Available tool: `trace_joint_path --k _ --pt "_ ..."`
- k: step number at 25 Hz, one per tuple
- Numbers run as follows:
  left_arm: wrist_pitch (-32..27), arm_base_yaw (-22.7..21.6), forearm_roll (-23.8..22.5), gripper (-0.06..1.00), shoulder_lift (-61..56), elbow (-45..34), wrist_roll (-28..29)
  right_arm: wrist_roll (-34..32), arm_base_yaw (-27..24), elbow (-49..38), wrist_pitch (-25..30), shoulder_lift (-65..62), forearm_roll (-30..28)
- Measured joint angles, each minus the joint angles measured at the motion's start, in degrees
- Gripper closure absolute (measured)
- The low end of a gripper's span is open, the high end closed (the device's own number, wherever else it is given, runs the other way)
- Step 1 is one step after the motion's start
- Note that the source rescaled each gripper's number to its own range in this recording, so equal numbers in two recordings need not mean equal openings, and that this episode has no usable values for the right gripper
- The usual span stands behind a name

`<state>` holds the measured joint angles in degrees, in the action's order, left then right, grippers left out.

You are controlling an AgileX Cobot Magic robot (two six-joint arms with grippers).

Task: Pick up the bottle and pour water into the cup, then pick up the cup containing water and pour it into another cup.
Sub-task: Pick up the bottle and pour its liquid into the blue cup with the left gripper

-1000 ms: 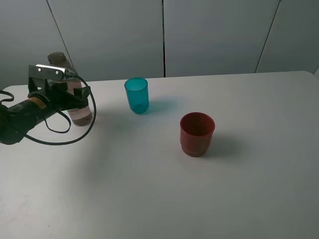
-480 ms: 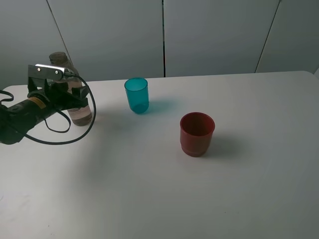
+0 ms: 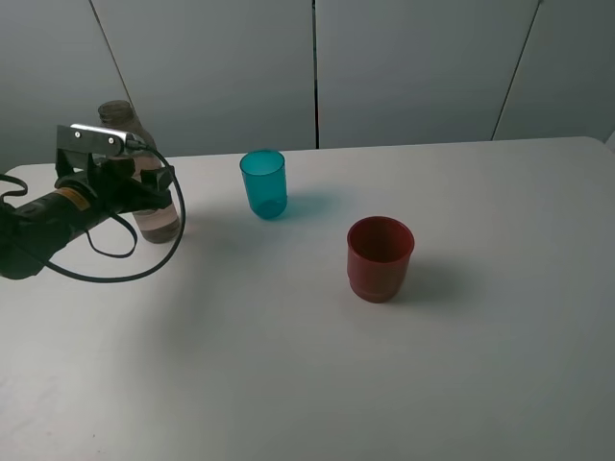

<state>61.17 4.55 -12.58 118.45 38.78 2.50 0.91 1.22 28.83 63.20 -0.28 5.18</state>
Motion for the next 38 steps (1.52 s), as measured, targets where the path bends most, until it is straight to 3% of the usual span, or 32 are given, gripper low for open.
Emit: trace_joint_path --k 6,13,24,30,38 --pt "-3.54 0.0 -0.73 0.91 -1.29 0.58 -1.61 0.0 0.0 0.0 0.0 0.0 0.0" --pt "-25.05 0.79 -5.77 0.91 -5.91 7.79 -3.93 0.0 0.0 0.0 0.0 0.0 0.0" --pt "-45.8 7.36 -15.68 0.91 -6.26 21.11 -8.39 0.0 0.0 0.0 0.0 0.0 0.0" --pt "-49.47 7.73 -20.36 0.91 -6.26 23.17 -15.19 0.0 0.0 0.0 0.0 0.0 0.0" --pt "-54.0 7.96 -34.89 0.91 -6.26 27.38 -15.99 0.0 0.0 0.0 0.0 0.0 0.0"
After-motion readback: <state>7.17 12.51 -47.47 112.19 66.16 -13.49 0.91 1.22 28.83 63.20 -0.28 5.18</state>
